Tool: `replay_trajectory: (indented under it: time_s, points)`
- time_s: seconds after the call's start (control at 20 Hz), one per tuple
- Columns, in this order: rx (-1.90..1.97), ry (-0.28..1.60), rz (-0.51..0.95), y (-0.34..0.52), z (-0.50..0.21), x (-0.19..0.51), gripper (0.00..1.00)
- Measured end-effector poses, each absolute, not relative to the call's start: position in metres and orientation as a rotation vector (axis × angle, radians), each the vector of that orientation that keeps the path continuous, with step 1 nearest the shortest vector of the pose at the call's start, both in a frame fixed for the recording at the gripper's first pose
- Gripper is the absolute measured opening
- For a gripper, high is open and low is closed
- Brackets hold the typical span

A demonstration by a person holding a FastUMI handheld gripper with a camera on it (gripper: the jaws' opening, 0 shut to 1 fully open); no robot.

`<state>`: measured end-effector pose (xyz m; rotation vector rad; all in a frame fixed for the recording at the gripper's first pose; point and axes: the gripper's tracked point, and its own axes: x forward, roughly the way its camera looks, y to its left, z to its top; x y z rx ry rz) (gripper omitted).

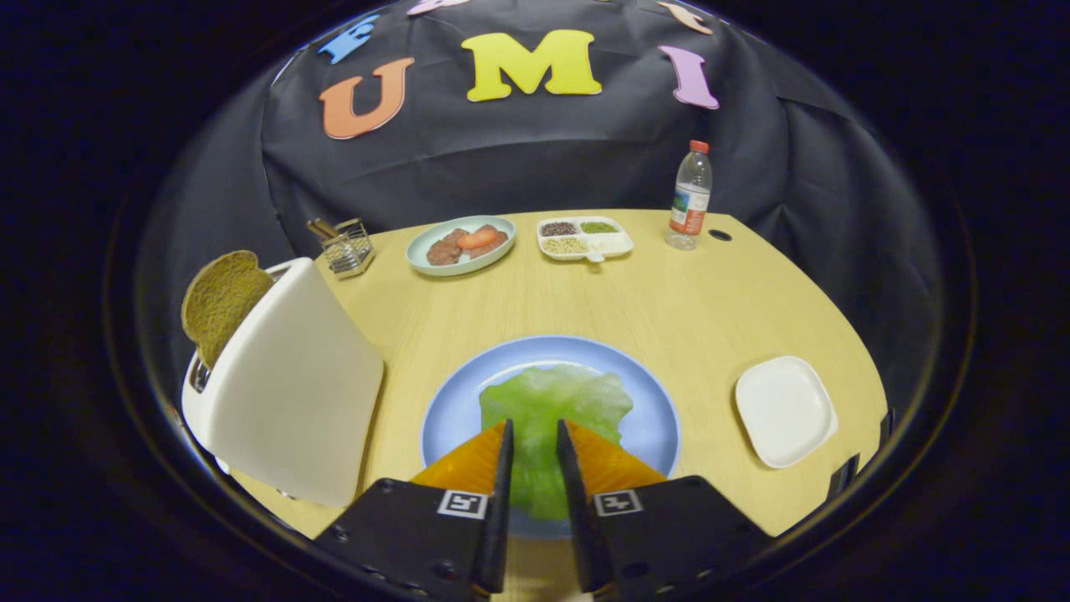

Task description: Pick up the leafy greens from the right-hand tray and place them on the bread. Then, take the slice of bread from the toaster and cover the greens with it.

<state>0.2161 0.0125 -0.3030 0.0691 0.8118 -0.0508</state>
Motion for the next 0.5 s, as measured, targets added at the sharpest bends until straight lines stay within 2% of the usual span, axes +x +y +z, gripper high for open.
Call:
replay_trajectory:
  time_s: [0.05, 0.2, 0.3, 0.5]
  points:
    - [0.071, 0.82, -0.058, 0.012, -0.301, 0.214, 0.42]
    - [0.067, 0.808, -0.062, 0.012, -0.293, 0.208, 0.88]
    - [0.066, 0.798, -0.06, 0.013, -0.287, 0.202, 0.84]
    - [0.052, 0.783, -0.069, 0.019, -0.264, 0.188, 0.93]
